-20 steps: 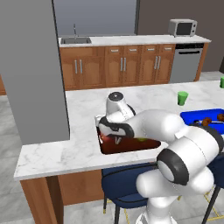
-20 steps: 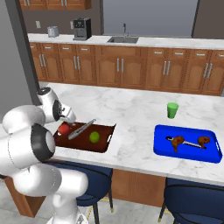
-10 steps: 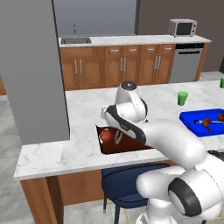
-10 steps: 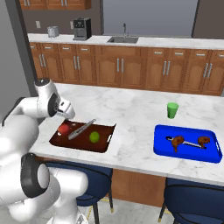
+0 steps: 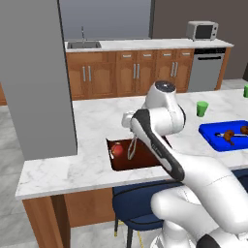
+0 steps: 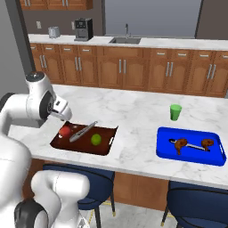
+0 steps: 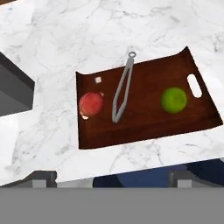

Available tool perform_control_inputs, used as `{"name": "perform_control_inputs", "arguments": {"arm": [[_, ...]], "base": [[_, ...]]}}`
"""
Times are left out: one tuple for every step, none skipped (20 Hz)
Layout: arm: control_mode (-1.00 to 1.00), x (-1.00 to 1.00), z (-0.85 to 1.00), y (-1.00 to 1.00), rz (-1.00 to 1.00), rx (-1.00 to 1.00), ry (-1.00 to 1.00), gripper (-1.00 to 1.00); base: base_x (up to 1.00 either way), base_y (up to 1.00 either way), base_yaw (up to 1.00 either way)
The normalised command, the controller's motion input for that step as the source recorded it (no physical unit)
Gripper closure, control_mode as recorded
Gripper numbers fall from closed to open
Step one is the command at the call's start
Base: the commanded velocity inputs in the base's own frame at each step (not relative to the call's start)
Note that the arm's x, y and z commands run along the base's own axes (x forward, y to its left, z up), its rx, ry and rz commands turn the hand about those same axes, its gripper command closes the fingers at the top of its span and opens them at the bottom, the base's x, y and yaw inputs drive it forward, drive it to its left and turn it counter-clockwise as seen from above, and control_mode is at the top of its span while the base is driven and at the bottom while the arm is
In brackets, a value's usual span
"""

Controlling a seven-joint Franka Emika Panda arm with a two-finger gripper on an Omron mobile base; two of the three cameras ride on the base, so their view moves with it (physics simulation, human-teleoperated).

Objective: Gather the lime and onion from the fridge and place them on a tray on the dining counter. Then gather the chicken drumsticks from the fridge and place them on the other tray.

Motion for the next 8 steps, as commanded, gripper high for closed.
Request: {"name": "perform_control_inputs", "arguments": {"arm": [[-1.00,-0.69,0.43,-0.27,0.00,0.00,-0.01,-1.00],[-1.00,-0.68,0.39,-0.32,0.00,0.00,-0.03,-1.00],[-1.00,-0.64,0.38,-0.38,0.00,0.00,-0.04,-1.00],[-1.00,-0.59,0.37,-0.41,0.00,0.00,-0.04,-1.00],[-1.00,-0.56,0.38,-0.46,0.00,0.00,-0.05,-1.00],[-1.00,-0.59,0.36,-0.44,0.00,0.00,-0.07,-1.00],[-1.00,-0.64,0.35,-0.44,0.00,0.00,-0.08,-1.00],[-1.00,-0.64,0.35,-0.42,0.00,0.00,-0.08,-1.00]], "base": [[0.00,0.00,0.00],[0.00,0.00,0.00],[0.00,0.00,0.00],[0.00,0.00,0.00],[0.00,0.00,0.00],[0.00,0.00,0.00],[0.00,0.00,0.00],[0.00,0.00,0.00]]}}
